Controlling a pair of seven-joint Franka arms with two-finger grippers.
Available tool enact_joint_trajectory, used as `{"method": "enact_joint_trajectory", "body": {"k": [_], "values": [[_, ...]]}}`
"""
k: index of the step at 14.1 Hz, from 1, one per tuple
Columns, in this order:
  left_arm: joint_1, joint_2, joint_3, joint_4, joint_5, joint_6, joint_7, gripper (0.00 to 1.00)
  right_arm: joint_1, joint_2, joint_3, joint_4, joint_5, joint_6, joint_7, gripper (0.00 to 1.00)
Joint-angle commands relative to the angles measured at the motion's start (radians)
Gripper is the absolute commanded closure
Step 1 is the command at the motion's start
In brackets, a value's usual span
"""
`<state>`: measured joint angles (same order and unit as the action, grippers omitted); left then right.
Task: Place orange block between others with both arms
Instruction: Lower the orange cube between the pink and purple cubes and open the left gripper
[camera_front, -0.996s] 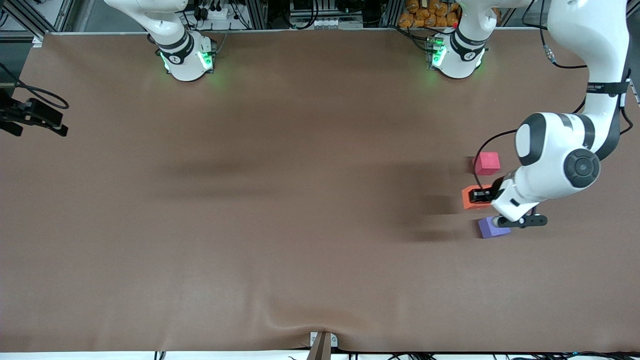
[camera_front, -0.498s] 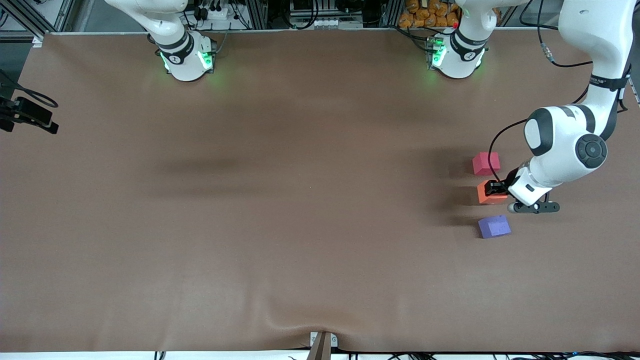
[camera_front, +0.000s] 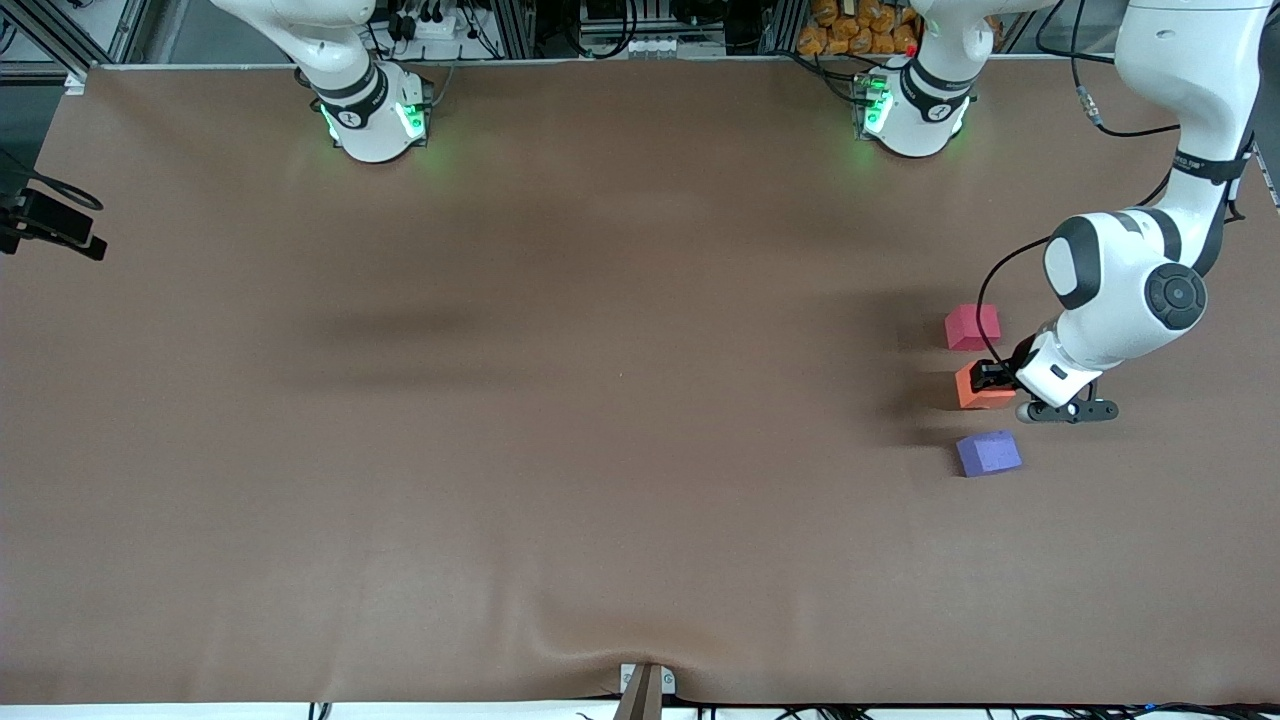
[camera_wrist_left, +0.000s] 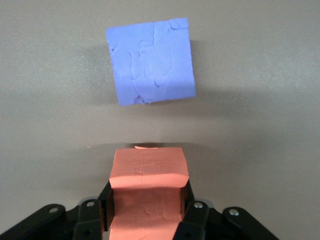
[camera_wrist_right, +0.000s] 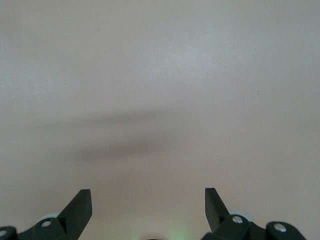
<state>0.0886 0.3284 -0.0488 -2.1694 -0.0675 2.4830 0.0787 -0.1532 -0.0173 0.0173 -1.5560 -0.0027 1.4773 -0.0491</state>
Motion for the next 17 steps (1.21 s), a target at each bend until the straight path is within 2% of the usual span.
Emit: {"method": "enact_joint_trajectory", "body": {"k": [1, 9, 10, 11, 12, 13, 17], "values": [[0.013, 0.014, -0.013, -0.009, 0.003, 0.04, 0.006, 1.0, -0.009, -0.007, 0.012, 0.026, -0.013, -0.008, 0.008, 0.0], [0.013, 0.058, -0.013, 0.003, 0.003, 0.079, 0.007, 1.0, -0.006, 0.0, 0.015, 0.031, -0.011, -0.014, 0.003, 0.0], [0.013, 0.058, -0.013, 0.005, 0.003, 0.079, 0.007, 0.95, -0.006, 0.0, 0.015, 0.031, -0.011, -0.014, 0.003, 0.0], [0.013, 0.06, -0.011, 0.006, 0.003, 0.079, 0.006, 0.84, -0.008, 0.0, 0.013, 0.03, 0.0, -0.014, 0.002, 0.0], [0.013, 0.061, -0.011, 0.009, 0.003, 0.079, 0.006, 0.53, -0.011, 0.0, 0.013, 0.03, 0.015, -0.017, -0.001, 0.0], [0.013, 0.066, -0.013, 0.011, 0.003, 0.079, 0.006, 0.01, -0.009, 0.002, 0.013, 0.03, 0.018, -0.018, -0.003, 0.0], [0.011, 0.051, -0.013, 0.035, 0.002, 0.071, 0.001, 0.0, -0.008, -0.001, 0.013, 0.03, 0.017, -0.026, -0.006, 0.0]]}}
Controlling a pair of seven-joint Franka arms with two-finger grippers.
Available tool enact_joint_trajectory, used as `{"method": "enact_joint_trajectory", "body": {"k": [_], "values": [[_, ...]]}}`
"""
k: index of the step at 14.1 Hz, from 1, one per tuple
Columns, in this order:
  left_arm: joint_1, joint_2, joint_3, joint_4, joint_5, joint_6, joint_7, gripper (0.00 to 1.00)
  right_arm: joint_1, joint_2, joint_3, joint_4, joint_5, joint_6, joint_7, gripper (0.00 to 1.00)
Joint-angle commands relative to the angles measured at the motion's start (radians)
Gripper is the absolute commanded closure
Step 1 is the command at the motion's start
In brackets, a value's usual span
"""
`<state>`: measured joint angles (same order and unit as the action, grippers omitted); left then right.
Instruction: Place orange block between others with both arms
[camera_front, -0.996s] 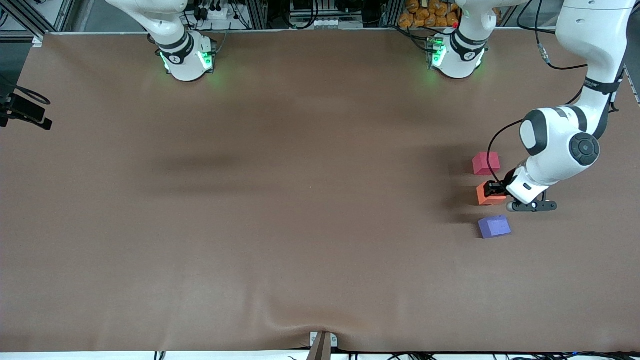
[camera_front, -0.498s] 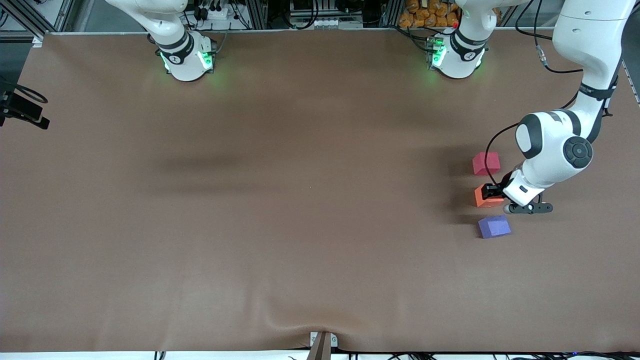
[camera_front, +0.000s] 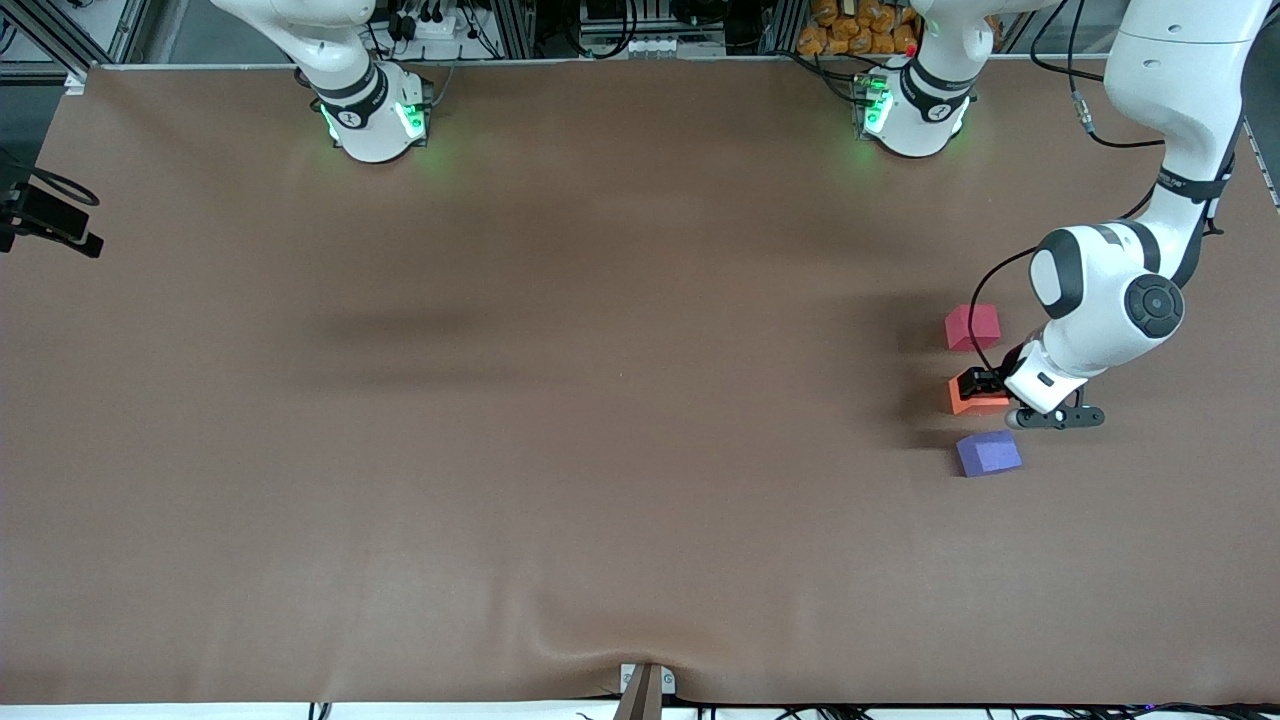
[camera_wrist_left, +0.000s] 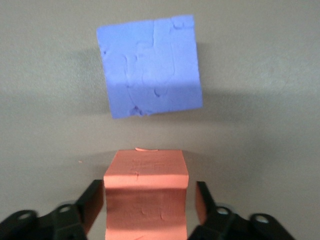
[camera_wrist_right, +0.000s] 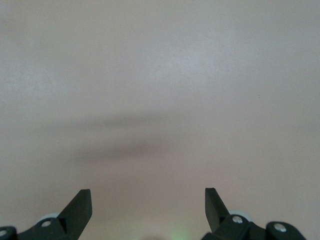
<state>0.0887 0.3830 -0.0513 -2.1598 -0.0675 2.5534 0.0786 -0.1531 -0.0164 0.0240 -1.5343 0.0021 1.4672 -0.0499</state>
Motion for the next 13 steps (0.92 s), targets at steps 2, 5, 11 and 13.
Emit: {"method": "enact_joint_trajectory", "body": {"k": [2, 5, 11, 13], "values": [[0.002, -0.038, -0.012, 0.032, 0.002, -0.004, -0.007, 0.0, -0.017, -0.005, 0.001, 0.01, 0.012, -0.059, -0.011, 0.0], [-0.001, -0.094, -0.027, 0.07, 0.002, -0.082, -0.008, 0.0, -0.014, -0.007, 0.002, 0.016, 0.012, -0.07, -0.035, 0.0], [-0.003, -0.128, -0.059, 0.299, 0.006, -0.404, -0.04, 0.0, -0.014, -0.002, 0.004, 0.017, 0.013, -0.059, -0.033, 0.0], [-0.004, -0.147, -0.087, 0.389, 0.006, -0.531, -0.091, 0.0, -0.013, -0.002, 0.004, 0.02, 0.013, -0.059, -0.033, 0.0]]}}
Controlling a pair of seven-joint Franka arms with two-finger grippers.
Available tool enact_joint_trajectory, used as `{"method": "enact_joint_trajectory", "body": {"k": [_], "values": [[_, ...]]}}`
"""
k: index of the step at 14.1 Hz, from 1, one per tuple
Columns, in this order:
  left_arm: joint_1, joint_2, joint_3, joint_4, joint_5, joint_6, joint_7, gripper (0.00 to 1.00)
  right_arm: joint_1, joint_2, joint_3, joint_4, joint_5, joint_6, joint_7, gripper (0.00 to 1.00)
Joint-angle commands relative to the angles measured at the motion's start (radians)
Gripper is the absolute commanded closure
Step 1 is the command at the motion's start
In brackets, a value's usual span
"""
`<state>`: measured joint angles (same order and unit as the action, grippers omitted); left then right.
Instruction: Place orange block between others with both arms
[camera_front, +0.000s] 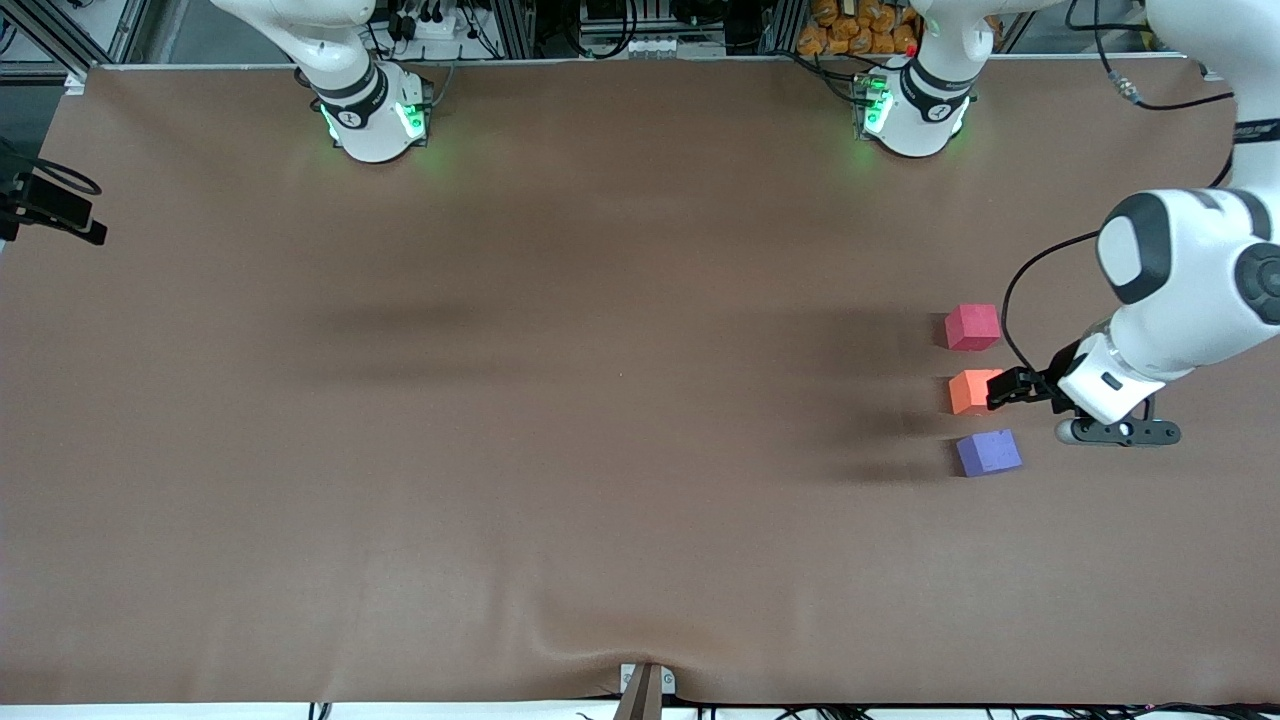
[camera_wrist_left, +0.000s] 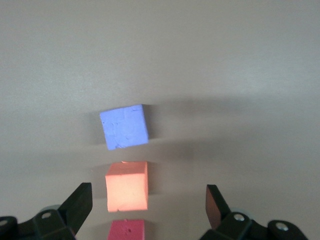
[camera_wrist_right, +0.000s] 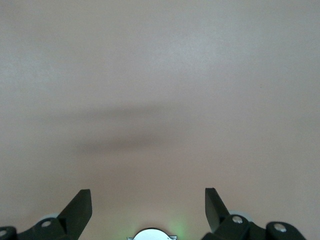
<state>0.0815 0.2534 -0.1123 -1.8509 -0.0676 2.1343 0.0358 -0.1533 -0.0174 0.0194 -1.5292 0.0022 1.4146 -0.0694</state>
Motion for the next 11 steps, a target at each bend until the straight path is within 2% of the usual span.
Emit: {"method": "enact_joint_trajectory", "body": {"k": [1, 6, 7, 9, 11], "values": [[0.004, -0.02, -0.033, 0.129, 0.006, -0.178, -0.069, 0.0, -0.012, -0.001, 0.008, 0.015, 0.013, -0.005, -0.012, 0.0], [0.001, -0.028, -0.046, 0.401, 0.041, -0.477, -0.12, 0.0, 0.011, -0.001, 0.002, 0.017, 0.007, -0.008, -0.007, 0.0], [0.003, -0.029, -0.055, 0.436, 0.051, -0.52, -0.119, 0.0, 0.03, -0.001, -0.021, 0.017, 0.007, -0.009, -0.006, 0.0], [0.004, -0.046, -0.055, 0.459, 0.075, -0.554, -0.108, 0.0, 0.067, -0.003, -0.064, 0.017, 0.01, -0.013, -0.006, 0.0], [0.007, -0.078, -0.056, 0.46, 0.12, -0.562, -0.103, 0.0, 0.07, -0.003, -0.067, 0.017, 0.012, -0.011, -0.006, 0.0]]}}
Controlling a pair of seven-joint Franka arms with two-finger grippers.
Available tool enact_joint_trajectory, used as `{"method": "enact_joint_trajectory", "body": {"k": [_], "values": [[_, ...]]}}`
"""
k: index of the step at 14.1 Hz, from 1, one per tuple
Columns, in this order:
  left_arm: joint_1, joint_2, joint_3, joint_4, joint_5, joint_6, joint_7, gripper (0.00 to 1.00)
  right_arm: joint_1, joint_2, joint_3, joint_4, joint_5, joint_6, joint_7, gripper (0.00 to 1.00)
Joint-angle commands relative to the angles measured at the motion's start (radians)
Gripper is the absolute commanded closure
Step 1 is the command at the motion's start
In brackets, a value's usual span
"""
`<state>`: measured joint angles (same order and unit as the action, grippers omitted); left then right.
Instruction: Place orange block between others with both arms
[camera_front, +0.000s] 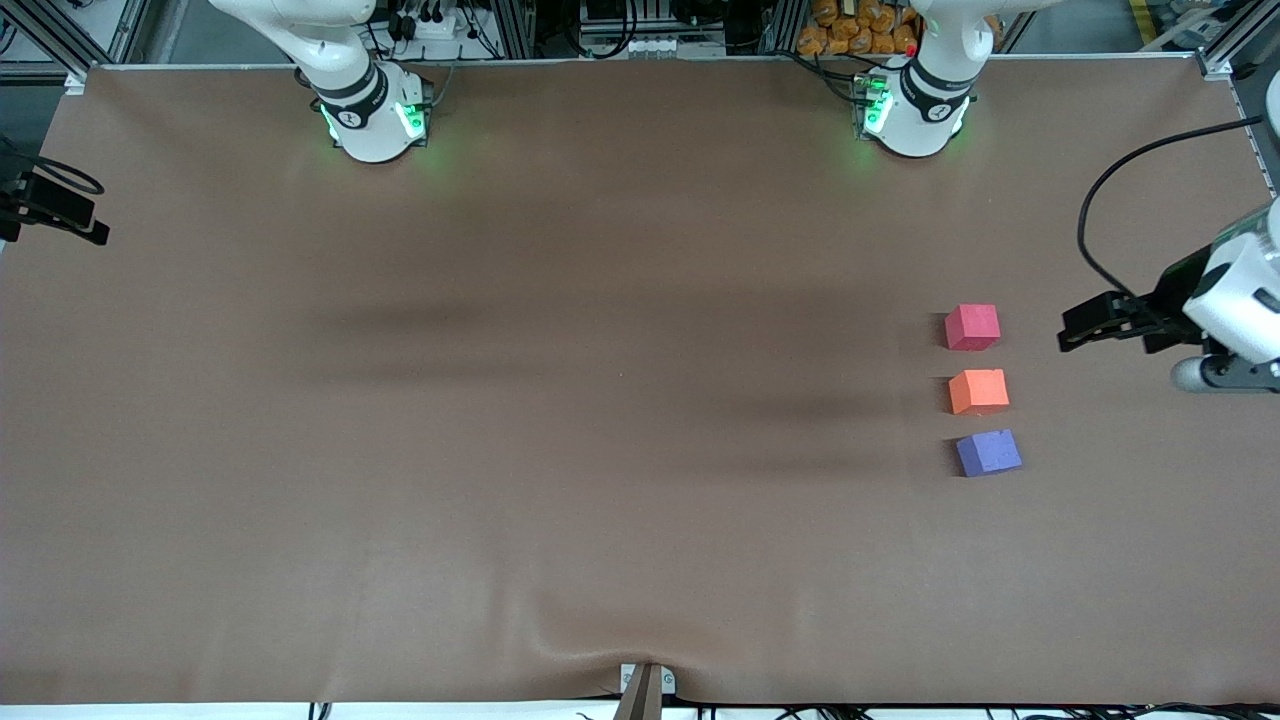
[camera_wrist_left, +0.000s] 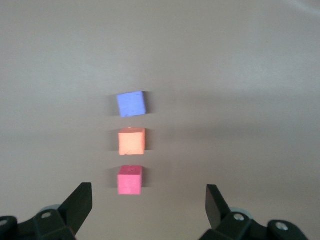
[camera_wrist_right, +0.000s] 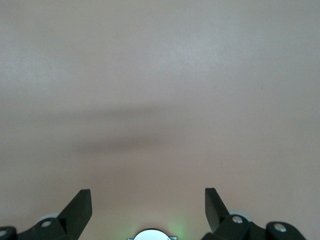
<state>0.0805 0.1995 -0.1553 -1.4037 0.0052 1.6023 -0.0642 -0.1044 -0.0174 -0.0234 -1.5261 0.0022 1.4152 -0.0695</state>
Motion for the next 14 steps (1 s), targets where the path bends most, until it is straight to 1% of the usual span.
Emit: {"method": "enact_joint_trajectory", "body": {"k": [1, 3, 6, 7, 9, 11, 12, 14], "values": [[0.007, -0.043, -0.013, 0.014, 0.053, -0.06, -0.003, 0.0, 0.028, -0.003, -0.024, 0.014, 0.01, -0.012, -0.006, 0.0], [0.005, -0.066, -0.015, 0.014, 0.042, -0.105, -0.008, 0.0, 0.034, -0.003, -0.026, 0.014, 0.009, -0.01, -0.004, 0.0], [0.005, -0.107, -0.021, 0.014, 0.036, -0.113, 0.0, 0.0, 0.055, 0.001, -0.035, 0.012, 0.004, -0.009, -0.004, 0.0], [0.004, -0.141, -0.02, 0.014, 0.021, -0.113, -0.009, 0.0, 0.064, 0.001, -0.046, 0.014, 0.005, -0.007, -0.004, 0.0], [-0.013, -0.176, -0.018, -0.006, 0.012, -0.114, 0.001, 0.0, 0.025, 0.001, -0.04, 0.014, 0.015, -0.005, -0.004, 0.0], [-0.036, -0.219, -0.009, -0.062, 0.012, -0.114, 0.0, 0.0, 0.032, 0.001, -0.038, 0.012, 0.019, -0.004, -0.004, 0.0], [-0.057, -0.229, 0.002, -0.086, 0.012, -0.119, -0.008, 0.0, 0.032, 0.001, -0.038, 0.012, 0.019, -0.004, -0.004, 0.0], [-0.132, -0.229, 0.08, -0.089, 0.013, -0.143, -0.017, 0.0, 0.029, 0.001, -0.039, 0.012, 0.019, -0.004, -0.004, 0.0]]}}
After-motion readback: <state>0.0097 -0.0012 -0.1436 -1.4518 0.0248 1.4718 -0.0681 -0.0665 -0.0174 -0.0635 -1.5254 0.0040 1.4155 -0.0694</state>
